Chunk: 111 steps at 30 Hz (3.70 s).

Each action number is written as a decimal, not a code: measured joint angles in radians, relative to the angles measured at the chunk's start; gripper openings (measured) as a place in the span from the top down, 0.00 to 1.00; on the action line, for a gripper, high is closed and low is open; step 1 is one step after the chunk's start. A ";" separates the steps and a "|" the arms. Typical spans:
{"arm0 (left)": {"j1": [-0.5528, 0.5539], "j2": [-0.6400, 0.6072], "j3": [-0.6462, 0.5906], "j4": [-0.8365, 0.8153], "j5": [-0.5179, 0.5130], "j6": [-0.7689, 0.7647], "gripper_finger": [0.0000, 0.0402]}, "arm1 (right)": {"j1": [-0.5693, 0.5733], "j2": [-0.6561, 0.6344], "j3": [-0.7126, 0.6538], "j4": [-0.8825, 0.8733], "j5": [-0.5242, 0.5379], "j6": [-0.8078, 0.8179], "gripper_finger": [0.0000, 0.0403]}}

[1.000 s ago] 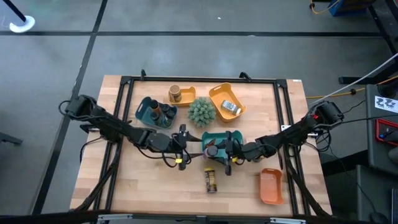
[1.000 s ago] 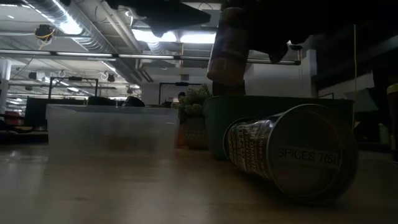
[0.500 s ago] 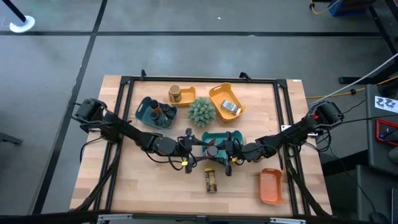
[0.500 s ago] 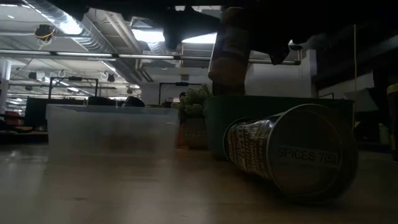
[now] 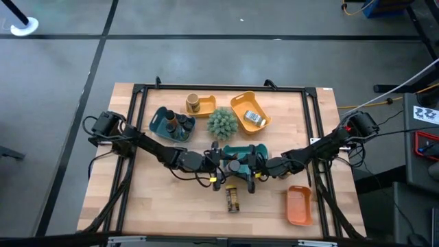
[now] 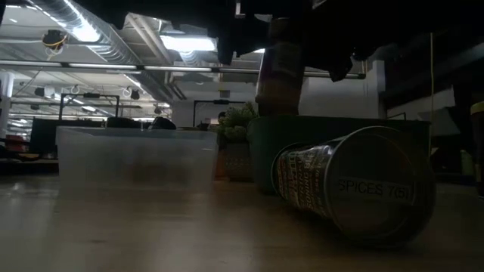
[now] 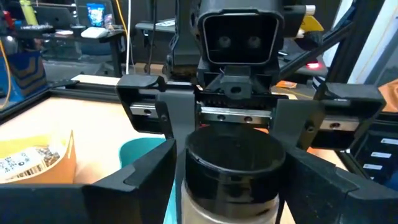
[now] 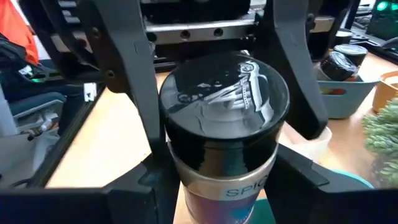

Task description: Sort spices by type

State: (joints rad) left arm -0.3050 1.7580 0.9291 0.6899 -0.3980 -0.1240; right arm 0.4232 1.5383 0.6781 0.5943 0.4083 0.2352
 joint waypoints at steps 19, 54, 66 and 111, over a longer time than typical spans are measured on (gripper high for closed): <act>0.005 -0.003 0.000 -0.004 -0.004 -0.013 0.53 | 0.000 0.000 0.000 -0.002 0.002 0.046 0.33; -0.087 -0.828 -0.135 -1.136 -0.745 -0.343 0.52 | 0.002 -0.202 -0.001 -0.306 0.014 -0.033 0.17; -0.099 -0.998 -0.441 -1.307 -0.982 -0.757 0.51 | 0.002 -0.202 -0.001 -0.307 0.018 -0.032 0.17; -0.109 -1.029 -0.498 -1.390 -1.169 -0.906 0.52 | 0.002 -0.201 -0.001 -0.308 0.018 -0.031 0.17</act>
State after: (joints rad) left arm -0.4142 0.7287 0.4313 -0.7002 -1.5665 -1.0295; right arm 0.4252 1.3369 0.6773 0.2859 0.4267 0.2039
